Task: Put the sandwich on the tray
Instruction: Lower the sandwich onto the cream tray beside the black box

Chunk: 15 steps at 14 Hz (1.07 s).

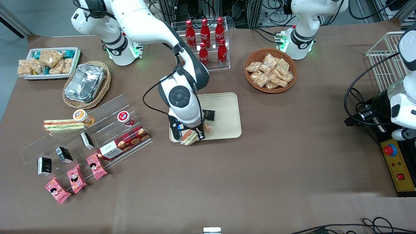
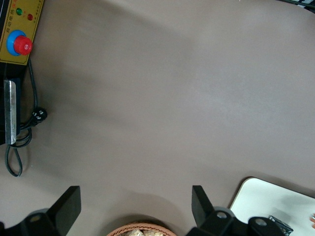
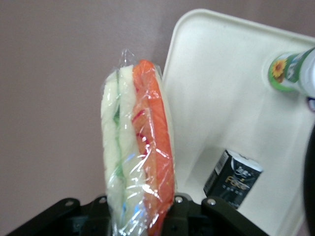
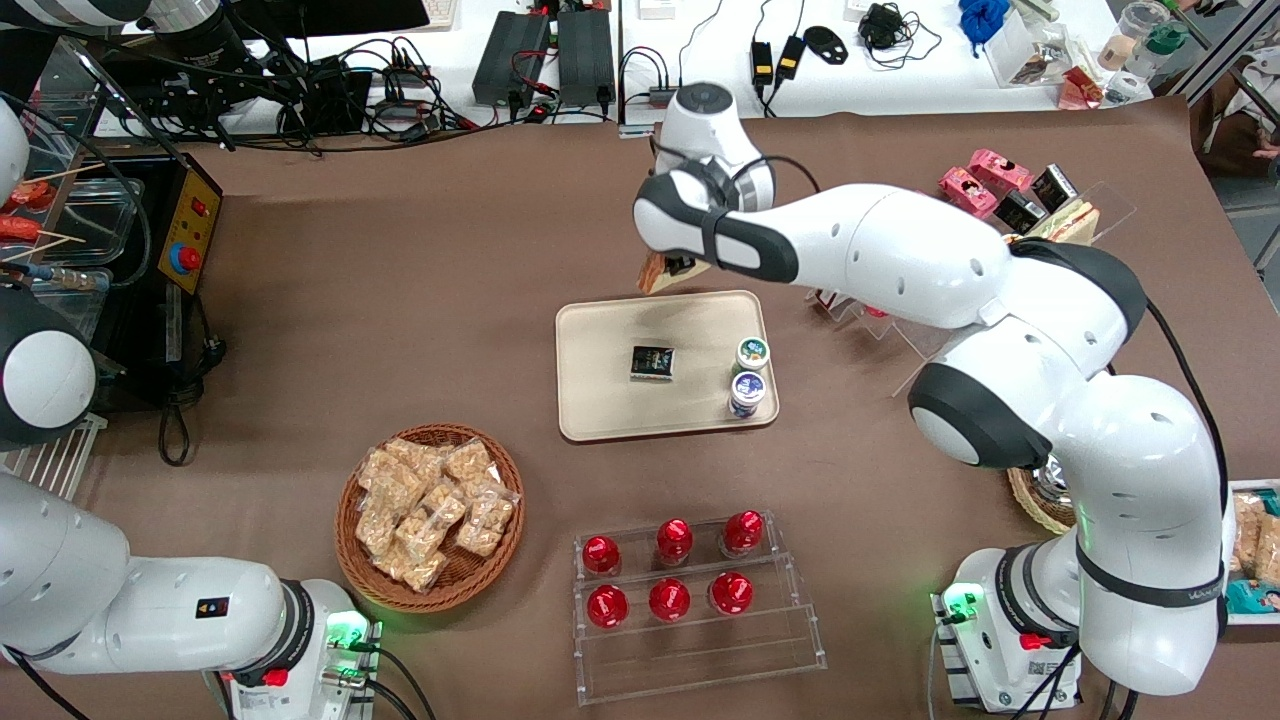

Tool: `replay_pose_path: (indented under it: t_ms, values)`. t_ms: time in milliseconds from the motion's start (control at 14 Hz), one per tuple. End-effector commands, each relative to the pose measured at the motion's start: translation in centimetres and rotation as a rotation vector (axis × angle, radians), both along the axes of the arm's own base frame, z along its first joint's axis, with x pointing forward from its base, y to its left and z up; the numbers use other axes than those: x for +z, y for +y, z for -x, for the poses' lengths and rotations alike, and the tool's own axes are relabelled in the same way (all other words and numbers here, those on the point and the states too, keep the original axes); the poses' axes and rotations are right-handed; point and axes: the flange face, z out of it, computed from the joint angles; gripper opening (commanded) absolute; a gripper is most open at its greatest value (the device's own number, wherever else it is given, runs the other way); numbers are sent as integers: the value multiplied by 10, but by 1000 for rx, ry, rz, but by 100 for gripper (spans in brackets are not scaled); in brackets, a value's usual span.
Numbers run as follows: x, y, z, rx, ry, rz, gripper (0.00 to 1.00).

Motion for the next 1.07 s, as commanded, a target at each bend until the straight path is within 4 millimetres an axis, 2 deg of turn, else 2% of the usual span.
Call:
replay_pose_path:
  t_ms: [0,143,500,1000]
  values:
    - [-31,-5,21,-45,-15,-14,0]
    - [-50,-7,35,-65,-24,-25,0]
    - [-68,-3,53,-157,-62,-117,0]
    - [-86,-2,57,-204,-70,-138,0]
